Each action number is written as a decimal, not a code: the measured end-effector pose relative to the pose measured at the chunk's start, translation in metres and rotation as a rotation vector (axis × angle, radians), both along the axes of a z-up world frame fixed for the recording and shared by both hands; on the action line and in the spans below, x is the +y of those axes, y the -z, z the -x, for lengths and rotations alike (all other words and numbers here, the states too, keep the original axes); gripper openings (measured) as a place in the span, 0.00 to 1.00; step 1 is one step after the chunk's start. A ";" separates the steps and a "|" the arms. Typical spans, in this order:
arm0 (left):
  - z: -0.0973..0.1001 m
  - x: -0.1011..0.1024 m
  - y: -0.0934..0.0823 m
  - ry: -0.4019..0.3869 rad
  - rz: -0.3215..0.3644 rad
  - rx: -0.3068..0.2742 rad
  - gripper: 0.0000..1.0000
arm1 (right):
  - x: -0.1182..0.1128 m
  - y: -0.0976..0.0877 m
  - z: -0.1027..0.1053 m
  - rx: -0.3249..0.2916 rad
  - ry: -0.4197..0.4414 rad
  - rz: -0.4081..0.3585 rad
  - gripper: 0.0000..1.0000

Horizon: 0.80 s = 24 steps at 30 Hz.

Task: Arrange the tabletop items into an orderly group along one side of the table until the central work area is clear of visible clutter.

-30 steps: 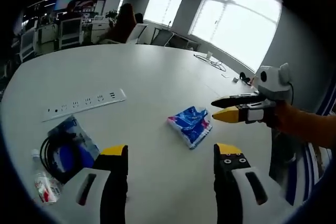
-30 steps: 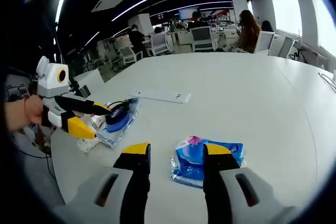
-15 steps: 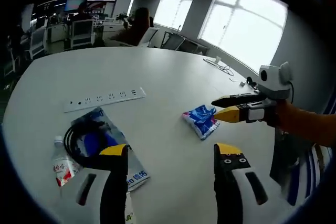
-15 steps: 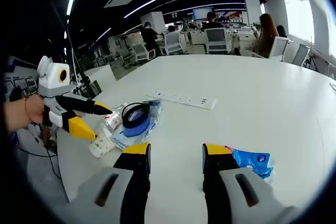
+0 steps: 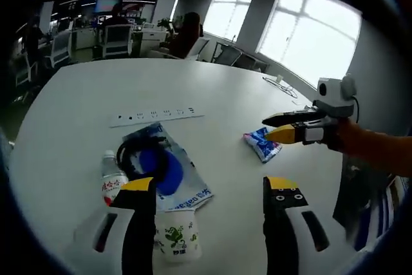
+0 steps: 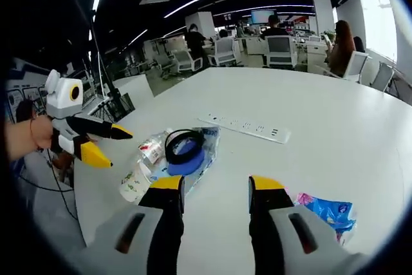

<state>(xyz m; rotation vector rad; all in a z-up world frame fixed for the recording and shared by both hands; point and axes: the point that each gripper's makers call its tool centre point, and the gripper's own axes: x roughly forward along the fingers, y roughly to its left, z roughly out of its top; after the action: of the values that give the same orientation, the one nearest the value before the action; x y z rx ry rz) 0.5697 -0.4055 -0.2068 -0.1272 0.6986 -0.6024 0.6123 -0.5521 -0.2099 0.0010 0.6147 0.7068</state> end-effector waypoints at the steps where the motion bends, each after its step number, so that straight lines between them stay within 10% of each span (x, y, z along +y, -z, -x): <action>1: 0.001 0.005 0.000 -0.008 0.001 -0.001 0.68 | 0.005 0.000 0.000 0.001 -0.007 0.001 0.38; 24: 0.013 0.091 0.008 -0.130 0.009 0.003 0.67 | 0.093 0.021 -0.024 0.031 -0.119 0.035 0.37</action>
<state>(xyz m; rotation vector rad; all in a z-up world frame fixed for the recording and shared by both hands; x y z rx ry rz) 0.5572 -0.3140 -0.2148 -0.1804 0.6852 -0.4811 0.6364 -0.4589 -0.2308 -0.0573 0.6610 0.8127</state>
